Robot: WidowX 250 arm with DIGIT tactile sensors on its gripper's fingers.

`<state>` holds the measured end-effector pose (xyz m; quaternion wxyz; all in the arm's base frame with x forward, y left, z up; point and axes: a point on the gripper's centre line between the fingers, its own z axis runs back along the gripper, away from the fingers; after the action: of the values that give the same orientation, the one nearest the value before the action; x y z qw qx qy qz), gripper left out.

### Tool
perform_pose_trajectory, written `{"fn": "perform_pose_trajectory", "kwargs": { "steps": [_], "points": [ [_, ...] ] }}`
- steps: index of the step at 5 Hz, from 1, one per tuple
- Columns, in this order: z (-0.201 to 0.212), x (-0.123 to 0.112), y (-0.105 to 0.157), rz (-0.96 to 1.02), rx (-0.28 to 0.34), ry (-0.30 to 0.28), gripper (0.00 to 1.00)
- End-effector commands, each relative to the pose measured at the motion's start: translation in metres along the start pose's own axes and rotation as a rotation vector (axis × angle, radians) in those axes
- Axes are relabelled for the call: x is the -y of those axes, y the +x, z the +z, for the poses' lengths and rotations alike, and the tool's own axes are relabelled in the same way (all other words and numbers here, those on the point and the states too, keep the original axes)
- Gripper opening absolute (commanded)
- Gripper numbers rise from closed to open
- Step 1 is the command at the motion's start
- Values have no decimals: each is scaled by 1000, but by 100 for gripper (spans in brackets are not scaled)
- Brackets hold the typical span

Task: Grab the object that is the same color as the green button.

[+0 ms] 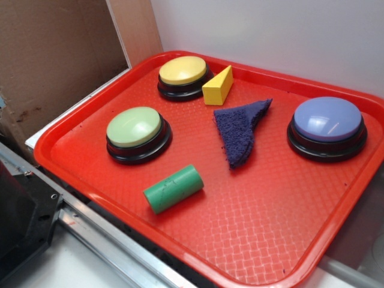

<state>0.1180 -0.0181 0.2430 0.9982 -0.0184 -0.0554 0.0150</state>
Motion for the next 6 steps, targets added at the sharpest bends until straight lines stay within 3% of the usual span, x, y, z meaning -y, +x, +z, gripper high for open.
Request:
{"fn": "perform_pose_trajectory", "kwargs": {
  "steps": [1, 2, 3, 6],
  "points": [
    [0, 0, 0, 0, 0, 0, 100],
    [-4, 26, 10, -71, -16, 9, 100],
    [-42, 32, 16, -108, -104, 3, 100],
    [-134, 58, 36, -260, -289, 15, 100]
  ]
}}
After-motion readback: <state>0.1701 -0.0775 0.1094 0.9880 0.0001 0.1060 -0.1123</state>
